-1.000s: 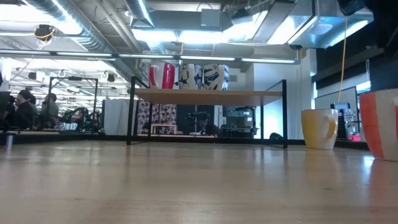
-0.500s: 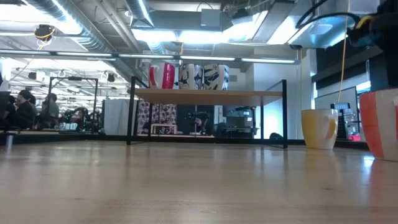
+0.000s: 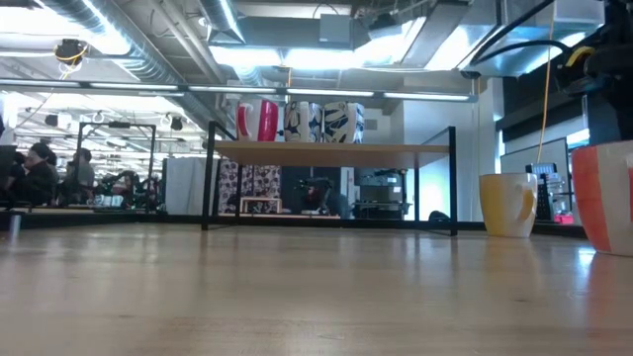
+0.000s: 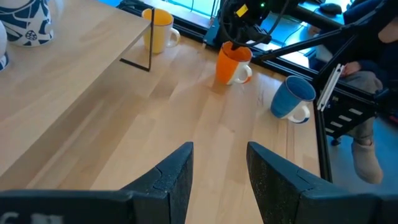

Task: Place coffee mugs
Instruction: Put the orange cup on the shelf

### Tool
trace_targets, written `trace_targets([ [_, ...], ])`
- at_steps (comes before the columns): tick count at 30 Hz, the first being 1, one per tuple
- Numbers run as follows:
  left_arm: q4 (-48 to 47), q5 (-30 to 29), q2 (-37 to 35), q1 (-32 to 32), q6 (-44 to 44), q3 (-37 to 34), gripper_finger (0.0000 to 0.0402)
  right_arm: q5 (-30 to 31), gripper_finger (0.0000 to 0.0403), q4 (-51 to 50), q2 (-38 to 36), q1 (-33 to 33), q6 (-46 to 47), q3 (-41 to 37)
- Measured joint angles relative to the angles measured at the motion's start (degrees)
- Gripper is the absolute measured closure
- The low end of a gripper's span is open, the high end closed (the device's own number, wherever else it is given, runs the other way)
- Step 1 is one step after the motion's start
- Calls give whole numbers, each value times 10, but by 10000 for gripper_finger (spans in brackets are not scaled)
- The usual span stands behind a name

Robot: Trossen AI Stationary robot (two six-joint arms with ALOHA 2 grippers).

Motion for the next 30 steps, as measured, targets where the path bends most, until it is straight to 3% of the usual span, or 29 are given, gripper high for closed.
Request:
trace_targets([
  [9,0,3,0,0,1,0,257,2,394,0,3,0,-4,0],
  [17,0,6,0,0,2,0,257,20,399,23,4,0,-24,0],
  [22,0,29,0,0,4,0,257,47,401,76,8,0,-83,12],
  [30,-5,36,0,0,17,0,257,89,402,195,74,-12,-272,72],
])
